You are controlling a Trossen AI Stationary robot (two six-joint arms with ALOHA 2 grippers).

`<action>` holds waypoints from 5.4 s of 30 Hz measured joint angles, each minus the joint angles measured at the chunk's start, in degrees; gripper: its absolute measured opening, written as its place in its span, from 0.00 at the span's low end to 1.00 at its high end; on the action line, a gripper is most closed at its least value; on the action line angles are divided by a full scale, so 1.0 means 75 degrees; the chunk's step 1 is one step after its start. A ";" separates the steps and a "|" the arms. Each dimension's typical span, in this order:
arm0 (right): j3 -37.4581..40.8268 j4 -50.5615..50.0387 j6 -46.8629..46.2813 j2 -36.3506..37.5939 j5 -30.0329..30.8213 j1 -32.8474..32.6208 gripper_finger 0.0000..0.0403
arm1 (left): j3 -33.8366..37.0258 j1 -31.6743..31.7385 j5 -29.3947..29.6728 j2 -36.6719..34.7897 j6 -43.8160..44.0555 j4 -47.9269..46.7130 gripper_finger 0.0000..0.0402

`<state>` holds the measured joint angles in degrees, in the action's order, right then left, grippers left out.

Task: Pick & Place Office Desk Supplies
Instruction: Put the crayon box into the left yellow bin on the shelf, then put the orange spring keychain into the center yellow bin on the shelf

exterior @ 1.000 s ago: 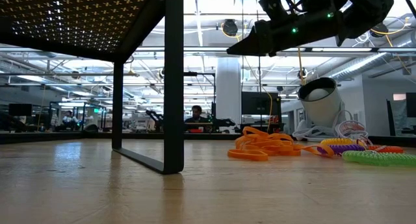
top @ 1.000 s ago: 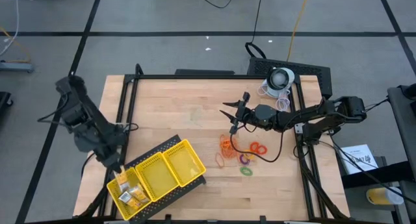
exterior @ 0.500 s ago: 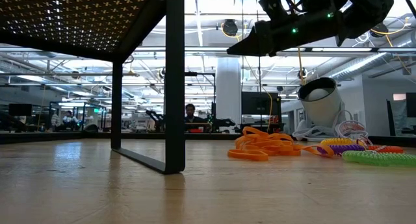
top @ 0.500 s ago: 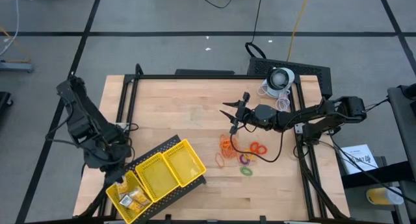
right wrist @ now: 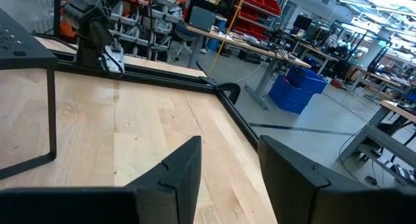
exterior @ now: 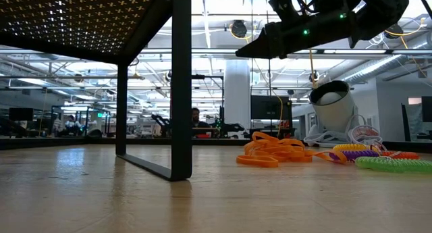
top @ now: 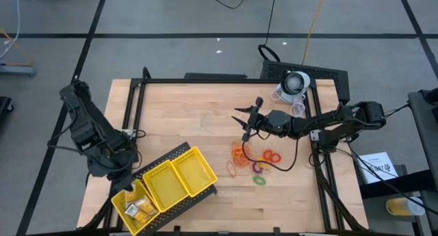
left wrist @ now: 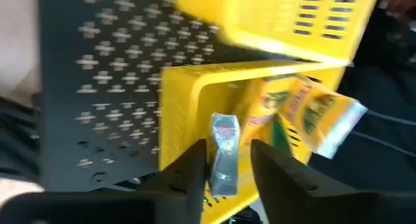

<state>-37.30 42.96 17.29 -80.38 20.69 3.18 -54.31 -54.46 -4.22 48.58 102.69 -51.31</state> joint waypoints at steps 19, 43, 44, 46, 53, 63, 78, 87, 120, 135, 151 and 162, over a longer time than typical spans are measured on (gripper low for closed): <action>0.0000 -0.0168 -0.0014 0.0000 0.0000 -0.0001 0.35 | 0.0006 0.0006 0.1298 -0.0551 -0.1091 0.1121 0.54; 0.0000 -0.0379 -0.0030 0.0000 -0.0009 -0.0158 0.35 | 0.0006 0.0866 0.7809 -0.1545 -0.7320 0.1790 0.54; 0.0000 -0.0406 -0.0080 0.0000 -0.0010 -0.0143 0.35 | 0.0006 0.1054 0.7668 -0.1540 -0.7600 0.1896 0.54; 0.0000 -0.0452 -0.0325 0.0000 -0.0015 -0.0111 0.35 | 0.0006 0.1500 0.7152 -0.1536 -0.8375 0.2275 0.54; 0.0000 -0.0679 -0.0834 0.0003 -0.0590 0.0134 0.35 | 0.0006 0.3465 0.4214 -0.1254 -1.2594 0.4219 0.54; 0.0000 -0.0748 -0.1041 0.0003 -0.0595 0.0144 0.35 | 0.0651 0.6113 0.3692 -0.2708 -1.3528 0.3285 0.54; 0.0000 -0.0823 -0.1252 0.0003 -0.0602 0.0166 0.35 | 0.4827 0.7932 0.2945 -0.4914 -1.3192 0.5708 0.54; 0.0000 -0.0868 -0.1909 0.0003 -0.1879 0.0393 0.35 | 0.5691 0.7953 0.1818 -0.5978 -1.3008 0.5862 0.46; 0.0000 -0.5406 -0.3279 0.0845 -0.1990 -0.1367 0.35 | 0.6668 0.7953 0.0432 -0.6277 -1.2297 0.5579 0.27; 0.0044 -1.0090 -0.6451 0.1617 -0.2168 -0.2336 0.35 | 0.6668 0.7953 0.0427 -0.6280 -1.2270 0.5603 0.26; 0.1611 -0.7972 -0.8815 0.1635 -0.1183 -0.2232 0.35 | 0.6668 0.7953 0.0429 -0.6278 -1.2260 0.5611 0.26; 0.2075 -0.7463 -0.8624 0.1620 0.0015 -0.2238 0.22 | 0.6668 0.7953 0.0430 -0.6279 -1.2260 0.5616 0.26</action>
<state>-21.74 -13.01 -47.38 -68.23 20.80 -13.61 -4.29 5.19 -0.99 1.49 10.74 -9.19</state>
